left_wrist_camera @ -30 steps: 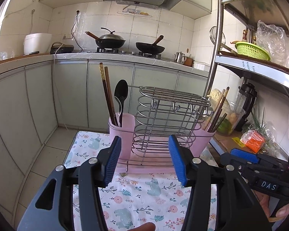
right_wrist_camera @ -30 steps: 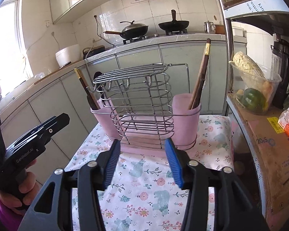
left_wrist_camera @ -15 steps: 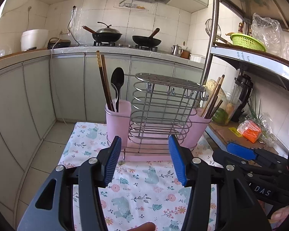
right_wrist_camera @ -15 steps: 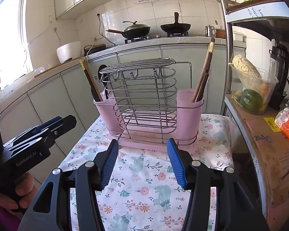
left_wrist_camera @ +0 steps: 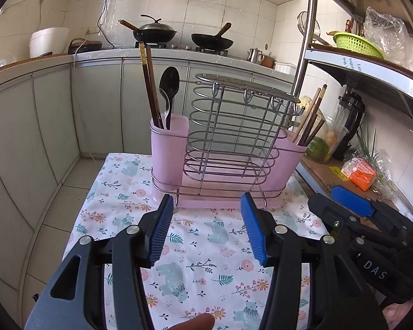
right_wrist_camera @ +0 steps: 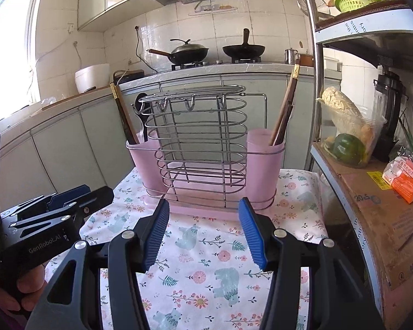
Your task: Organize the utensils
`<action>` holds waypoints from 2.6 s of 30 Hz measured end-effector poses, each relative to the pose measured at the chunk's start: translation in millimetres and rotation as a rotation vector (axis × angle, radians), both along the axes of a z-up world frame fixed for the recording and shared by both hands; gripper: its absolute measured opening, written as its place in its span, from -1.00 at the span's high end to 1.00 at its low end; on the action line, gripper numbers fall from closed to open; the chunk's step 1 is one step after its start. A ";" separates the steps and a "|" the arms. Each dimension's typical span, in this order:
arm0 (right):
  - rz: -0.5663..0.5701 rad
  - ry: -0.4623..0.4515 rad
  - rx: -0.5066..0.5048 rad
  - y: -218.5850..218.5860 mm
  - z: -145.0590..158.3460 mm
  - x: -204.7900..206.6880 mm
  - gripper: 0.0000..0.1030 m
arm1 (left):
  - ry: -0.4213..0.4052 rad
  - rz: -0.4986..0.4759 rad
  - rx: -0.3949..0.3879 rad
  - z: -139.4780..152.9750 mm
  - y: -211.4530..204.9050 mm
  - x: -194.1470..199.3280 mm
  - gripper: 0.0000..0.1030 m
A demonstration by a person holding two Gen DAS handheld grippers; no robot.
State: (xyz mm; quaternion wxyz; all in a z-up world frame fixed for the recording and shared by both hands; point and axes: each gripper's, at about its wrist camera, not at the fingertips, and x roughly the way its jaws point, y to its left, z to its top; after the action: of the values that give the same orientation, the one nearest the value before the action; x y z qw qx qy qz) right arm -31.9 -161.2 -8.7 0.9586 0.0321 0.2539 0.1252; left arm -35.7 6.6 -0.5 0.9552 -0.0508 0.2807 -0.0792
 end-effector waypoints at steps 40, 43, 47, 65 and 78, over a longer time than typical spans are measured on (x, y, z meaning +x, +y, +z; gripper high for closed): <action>-0.011 0.061 -0.004 0.2 -24.6 24.8 -0.01 | 0.069 0.012 0.025 -25.1 -5.8 21.1 0.00; -0.011 0.061 -0.002 -0.2 -24.3 24.9 -0.01 | 0.068 0.013 0.027 -24.8 -6.5 20.7 0.00; -0.012 0.059 0.000 -2.0 -24.3 25.7 -0.01 | 0.069 0.011 0.031 -24.8 -7.6 20.1 0.00; -0.011 0.068 -0.004 -1.8 -27.4 24.3 -0.01 | 0.072 0.009 0.034 -25.7 -8.7 19.2 0.00; -0.011 0.073 -0.004 -2.7 -29.7 25.5 -0.01 | 0.075 0.009 0.036 -27.8 -8.3 19.6 0.00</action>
State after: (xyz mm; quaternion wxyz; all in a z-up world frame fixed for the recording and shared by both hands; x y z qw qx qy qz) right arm -6.4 -164.0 -38.5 0.9494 0.0363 0.2888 0.1182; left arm -16.1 -1.7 -28.3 0.9451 -0.0378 0.3176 -0.0676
